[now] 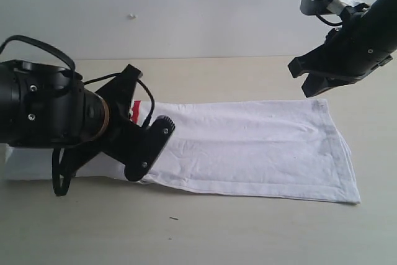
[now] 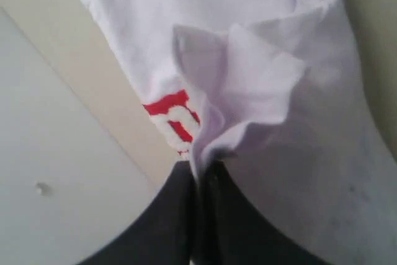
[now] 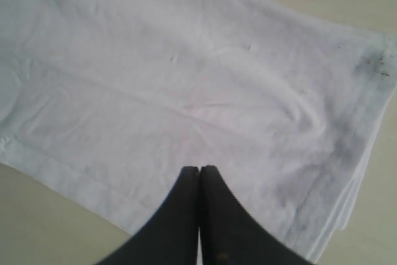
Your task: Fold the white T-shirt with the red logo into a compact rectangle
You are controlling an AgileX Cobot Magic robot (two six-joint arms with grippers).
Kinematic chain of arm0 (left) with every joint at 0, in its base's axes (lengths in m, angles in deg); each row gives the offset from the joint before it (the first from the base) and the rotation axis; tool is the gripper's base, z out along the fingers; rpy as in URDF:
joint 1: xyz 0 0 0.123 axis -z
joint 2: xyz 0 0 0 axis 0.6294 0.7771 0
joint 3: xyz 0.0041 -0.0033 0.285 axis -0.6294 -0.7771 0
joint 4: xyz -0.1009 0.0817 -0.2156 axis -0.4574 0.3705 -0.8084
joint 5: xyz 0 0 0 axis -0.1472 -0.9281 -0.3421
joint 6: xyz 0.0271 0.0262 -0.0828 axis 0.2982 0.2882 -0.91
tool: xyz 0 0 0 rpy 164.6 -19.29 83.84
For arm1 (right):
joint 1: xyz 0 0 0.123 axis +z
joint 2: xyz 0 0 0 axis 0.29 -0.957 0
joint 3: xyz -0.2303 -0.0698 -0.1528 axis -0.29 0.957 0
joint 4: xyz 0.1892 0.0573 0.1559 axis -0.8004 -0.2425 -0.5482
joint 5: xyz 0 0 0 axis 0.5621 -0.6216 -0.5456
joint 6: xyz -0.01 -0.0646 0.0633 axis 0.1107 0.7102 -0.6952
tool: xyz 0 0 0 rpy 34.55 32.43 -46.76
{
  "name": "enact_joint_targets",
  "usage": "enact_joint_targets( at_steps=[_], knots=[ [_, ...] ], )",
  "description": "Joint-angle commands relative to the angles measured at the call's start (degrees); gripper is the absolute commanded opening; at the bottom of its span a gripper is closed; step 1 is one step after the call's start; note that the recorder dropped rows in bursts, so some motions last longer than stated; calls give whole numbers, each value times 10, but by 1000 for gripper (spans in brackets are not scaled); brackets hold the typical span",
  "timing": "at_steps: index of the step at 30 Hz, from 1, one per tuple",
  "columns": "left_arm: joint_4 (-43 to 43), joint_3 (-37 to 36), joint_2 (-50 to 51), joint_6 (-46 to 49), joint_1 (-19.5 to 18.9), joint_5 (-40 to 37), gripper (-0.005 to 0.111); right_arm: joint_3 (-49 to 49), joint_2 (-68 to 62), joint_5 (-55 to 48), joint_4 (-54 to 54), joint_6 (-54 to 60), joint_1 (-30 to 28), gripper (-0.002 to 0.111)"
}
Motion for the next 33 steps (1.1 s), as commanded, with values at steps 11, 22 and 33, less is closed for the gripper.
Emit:
enact_joint_targets(
  at_steps=[11,22,33],
  knots=[
    [49,51,72,-88,-98,94,43,1,5,4,-5,3,0,0],
    [4,51,72,-344,-103,119,23,1,5,4,-9,3,0,0],
    [-624,116,106,53,-154,40,0,1,5,8,-9,5,0,0]
  ],
)
